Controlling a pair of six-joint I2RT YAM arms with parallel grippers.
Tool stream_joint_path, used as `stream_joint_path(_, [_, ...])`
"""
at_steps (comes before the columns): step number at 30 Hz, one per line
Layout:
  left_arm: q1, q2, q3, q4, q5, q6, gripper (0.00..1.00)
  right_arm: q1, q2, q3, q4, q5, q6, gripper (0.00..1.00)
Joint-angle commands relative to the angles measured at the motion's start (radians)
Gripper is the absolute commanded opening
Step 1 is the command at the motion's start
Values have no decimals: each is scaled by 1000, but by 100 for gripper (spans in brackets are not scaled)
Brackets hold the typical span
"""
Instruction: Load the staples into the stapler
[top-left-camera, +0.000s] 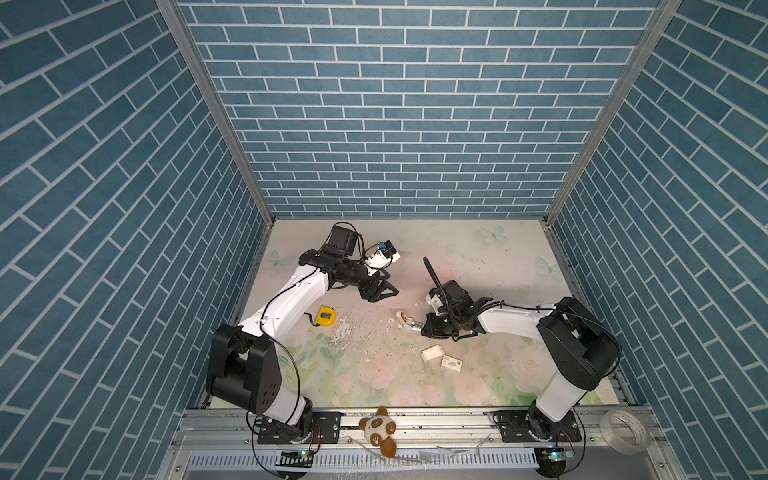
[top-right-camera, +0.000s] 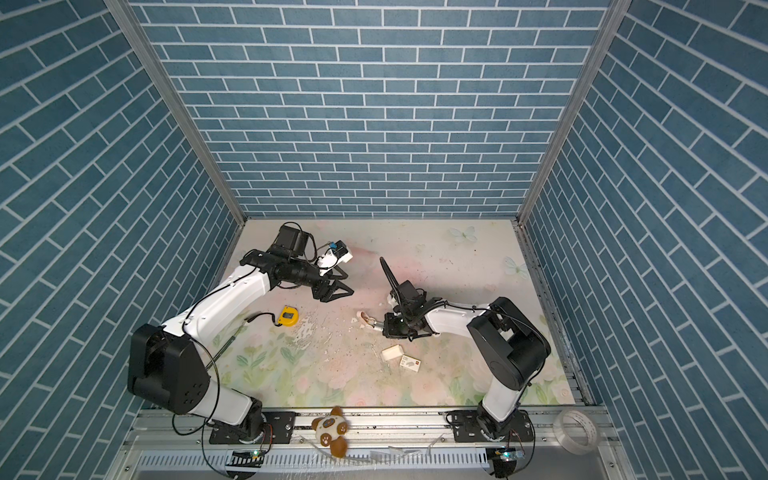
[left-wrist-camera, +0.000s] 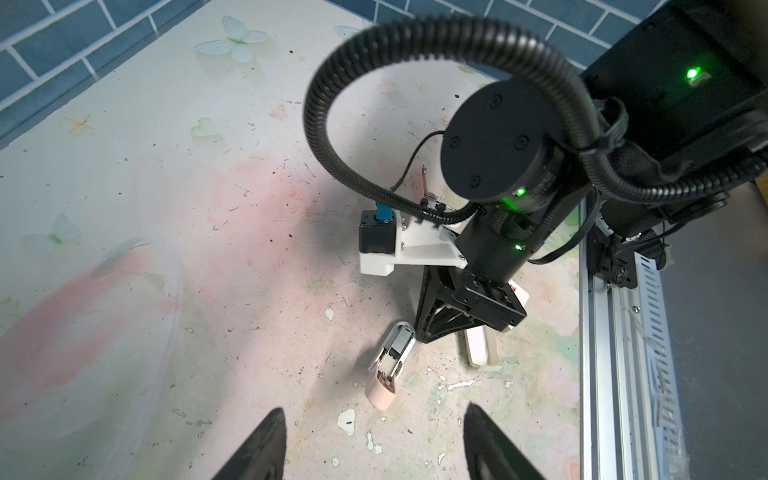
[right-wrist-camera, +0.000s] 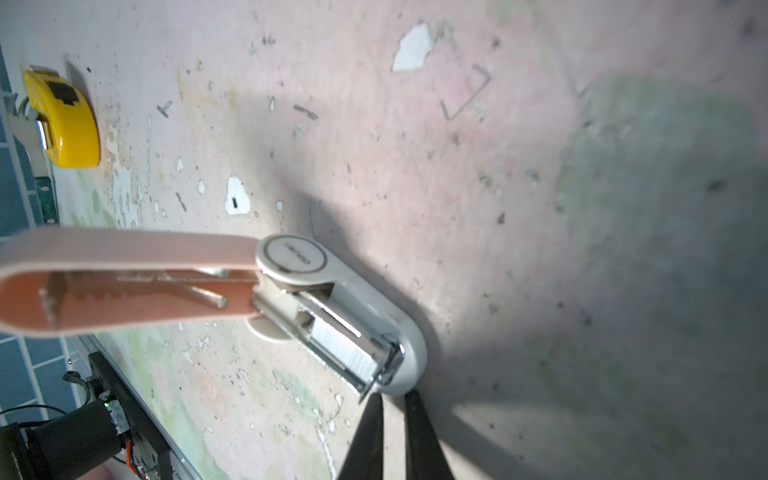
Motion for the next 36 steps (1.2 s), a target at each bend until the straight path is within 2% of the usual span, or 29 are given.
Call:
stream_joint_path(1, [-21,17,-20,-24,-18,39,68,-26,41,26,-82,28,-54,15])
stream_joint_path(6, [-65,36,-31,-39,-59,77,64,-31,17,20,-62,-15,-54,18])
stream_joint_path(15, [-127,62,-108,-17,-137,148,58,-63,-119,-32,-86,21,-4,21])
stream_joint_path(21, [-155,93,-143,33,-206,192,55,-85,-69,-9,-18,-26,13,21])
stream_joint_path(36, [-171,132,-165,46,-226,247,56,-115,15,36,44,-97,8,21])
